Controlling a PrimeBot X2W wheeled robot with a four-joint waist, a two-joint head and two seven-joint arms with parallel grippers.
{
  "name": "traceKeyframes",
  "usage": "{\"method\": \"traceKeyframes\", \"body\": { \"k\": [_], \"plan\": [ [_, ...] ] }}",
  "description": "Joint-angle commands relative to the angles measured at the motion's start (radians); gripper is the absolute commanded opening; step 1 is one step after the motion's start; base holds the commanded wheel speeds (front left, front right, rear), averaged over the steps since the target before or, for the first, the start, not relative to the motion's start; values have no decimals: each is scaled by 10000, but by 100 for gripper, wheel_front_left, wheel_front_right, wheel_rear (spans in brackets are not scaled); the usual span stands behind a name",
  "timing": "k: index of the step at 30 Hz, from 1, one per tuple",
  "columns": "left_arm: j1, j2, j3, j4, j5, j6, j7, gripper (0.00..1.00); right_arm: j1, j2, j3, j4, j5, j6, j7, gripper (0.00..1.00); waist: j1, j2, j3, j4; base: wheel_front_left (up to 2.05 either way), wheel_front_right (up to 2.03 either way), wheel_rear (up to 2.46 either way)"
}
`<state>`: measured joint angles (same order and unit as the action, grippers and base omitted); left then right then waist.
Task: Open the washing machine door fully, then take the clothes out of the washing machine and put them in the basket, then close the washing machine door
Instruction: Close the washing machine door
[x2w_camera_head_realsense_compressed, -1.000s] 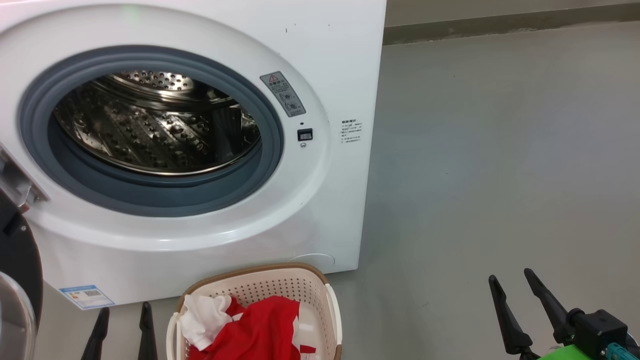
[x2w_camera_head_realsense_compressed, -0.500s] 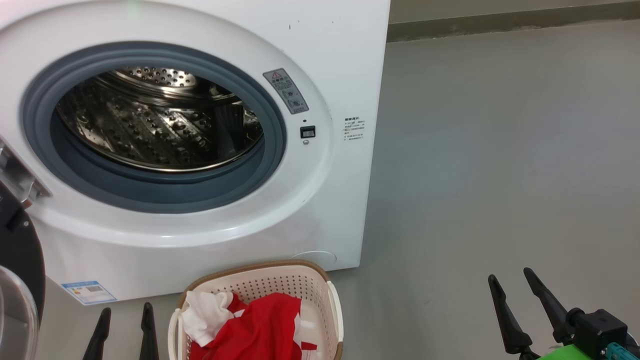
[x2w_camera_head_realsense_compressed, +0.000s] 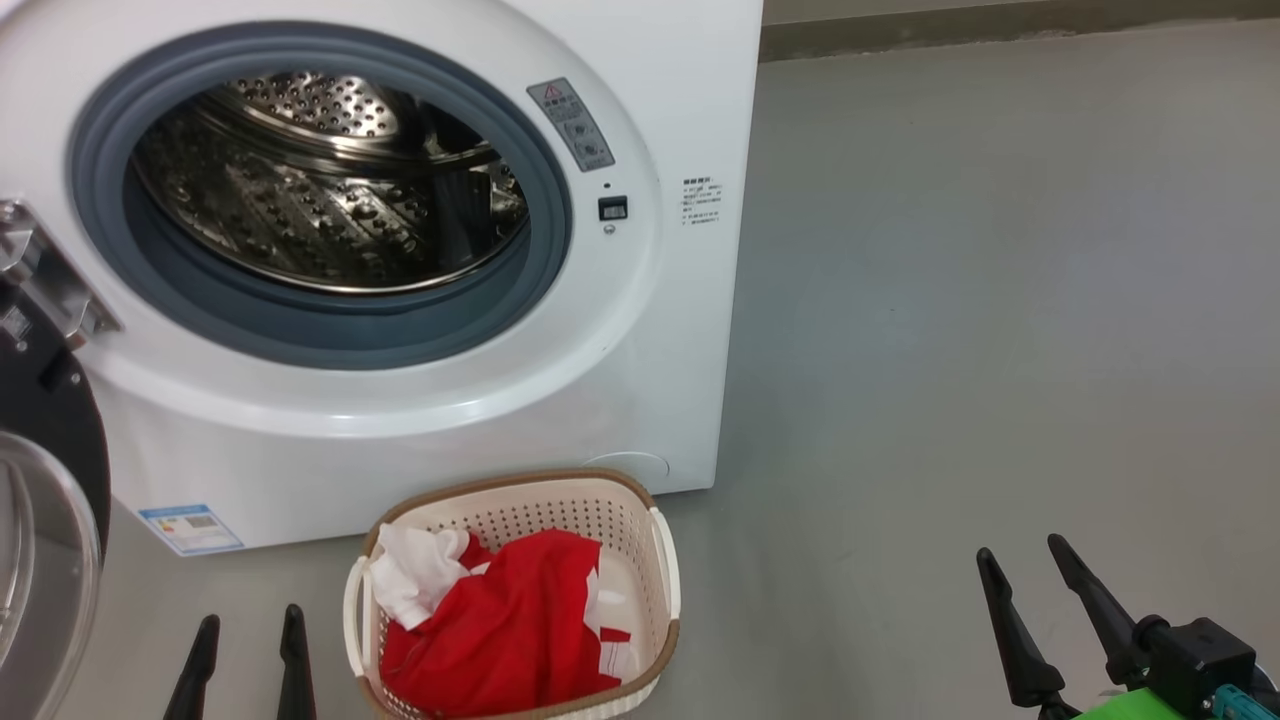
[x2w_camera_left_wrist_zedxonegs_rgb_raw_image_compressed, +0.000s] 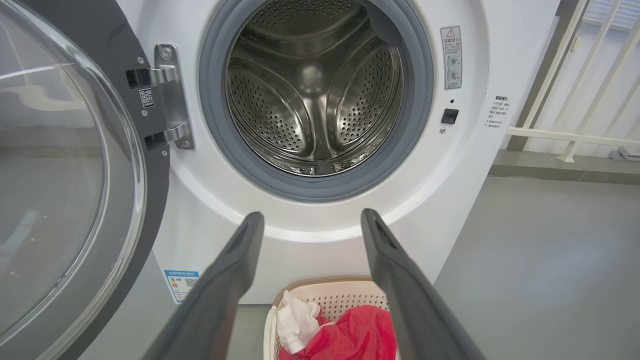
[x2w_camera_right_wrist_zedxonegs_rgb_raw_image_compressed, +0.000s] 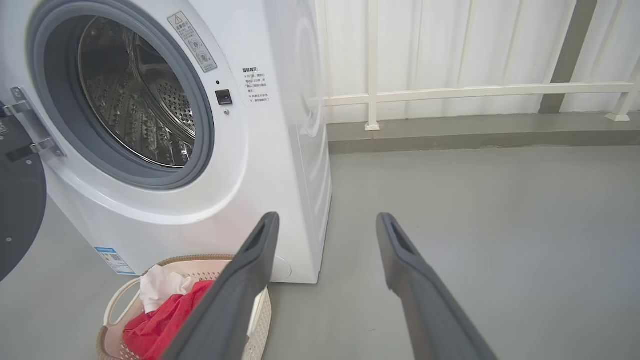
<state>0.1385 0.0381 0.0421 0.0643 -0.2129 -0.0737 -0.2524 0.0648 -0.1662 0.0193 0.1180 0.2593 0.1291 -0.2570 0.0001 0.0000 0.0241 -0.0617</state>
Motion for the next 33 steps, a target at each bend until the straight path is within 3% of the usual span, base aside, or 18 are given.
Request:
{"method": "traceKeyframes", "body": {
  "k": [1,20,23,33],
  "plan": [
    [-296,122,322,-273,48,89,-93,100,-150,-177,198,-281,178,16,-48,100,-1,0,8,17,-68,68,0],
    [-415,122,287,-230,3,104,-93,100,-195,-148,211,-285,159,16,-48,100,-1,0,46,182,-7,7,0],
    [-446,122,249,-65,-190,288,-93,100,-281,-253,411,-249,165,16,-48,100,-1,0,110,843,0,0,0],
    [-449,122,157,66,-353,484,-93,100,-598,-470,1012,-118,223,16,-48,100,-1,0,79,1894,0,0,0]
  ]
}}
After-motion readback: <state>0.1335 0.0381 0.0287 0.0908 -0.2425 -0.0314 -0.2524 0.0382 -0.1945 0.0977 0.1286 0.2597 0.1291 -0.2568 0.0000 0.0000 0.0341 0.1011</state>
